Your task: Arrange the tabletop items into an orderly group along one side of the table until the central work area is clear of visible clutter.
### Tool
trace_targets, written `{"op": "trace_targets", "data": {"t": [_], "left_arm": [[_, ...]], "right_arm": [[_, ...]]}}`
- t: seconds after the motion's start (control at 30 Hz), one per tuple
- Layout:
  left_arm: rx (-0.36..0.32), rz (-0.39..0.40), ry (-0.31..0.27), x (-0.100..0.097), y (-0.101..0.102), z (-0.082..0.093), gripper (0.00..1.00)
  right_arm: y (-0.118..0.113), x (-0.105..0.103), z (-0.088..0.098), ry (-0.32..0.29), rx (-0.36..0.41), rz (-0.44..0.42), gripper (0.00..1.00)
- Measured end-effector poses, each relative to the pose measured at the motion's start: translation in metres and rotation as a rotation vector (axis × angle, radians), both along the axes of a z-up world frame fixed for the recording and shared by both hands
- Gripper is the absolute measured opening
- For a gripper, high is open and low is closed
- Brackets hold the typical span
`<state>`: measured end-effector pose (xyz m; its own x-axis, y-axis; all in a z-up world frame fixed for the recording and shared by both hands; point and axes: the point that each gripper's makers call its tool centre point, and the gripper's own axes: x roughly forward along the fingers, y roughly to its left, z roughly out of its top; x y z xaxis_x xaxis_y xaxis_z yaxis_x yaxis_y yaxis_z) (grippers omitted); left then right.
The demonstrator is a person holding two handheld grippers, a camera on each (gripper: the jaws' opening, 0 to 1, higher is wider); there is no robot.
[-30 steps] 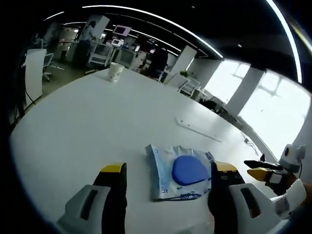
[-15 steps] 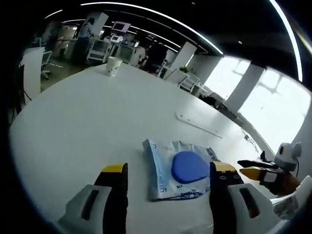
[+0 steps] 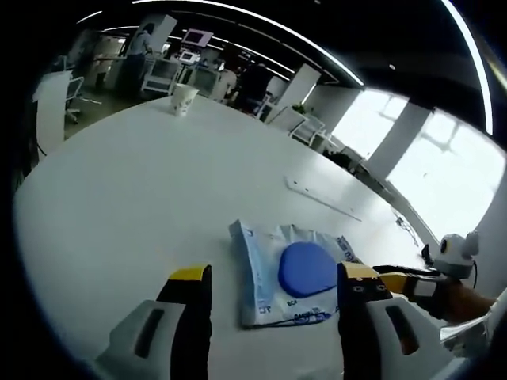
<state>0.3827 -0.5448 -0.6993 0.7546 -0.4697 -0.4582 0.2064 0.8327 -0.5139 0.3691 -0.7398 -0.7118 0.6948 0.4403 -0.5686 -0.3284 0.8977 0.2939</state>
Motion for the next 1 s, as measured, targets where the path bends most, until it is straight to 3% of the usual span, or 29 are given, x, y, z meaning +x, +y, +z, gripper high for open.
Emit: {"op": "trace_targets", "data": {"t": [0.37,0.63,0.8,1.0], "left_arm": [[-0.017,-0.017,0.025,0.0,-0.009,-0.007,0.56],[-0.023,-0.02,0.052,0.0,-0.011,-0.015,0.52],[-0.024,-0.013,0.058,0.0,-0.01,-0.018,0.52],[-0.013,-0.029,0.068,-0.001,-0.012,-0.021,0.45]], "right_arm": [[0.0,0.006,-0.012,0.048,0.037,-0.034,0.39],[0.004,0.007,-0.012,0.051,0.059,-0.041,0.29],[0.006,0.007,-0.013,0.055,0.072,-0.046,0.29],[0.009,0.008,-0.016,0.065,0.091,-0.044,0.2]]}}
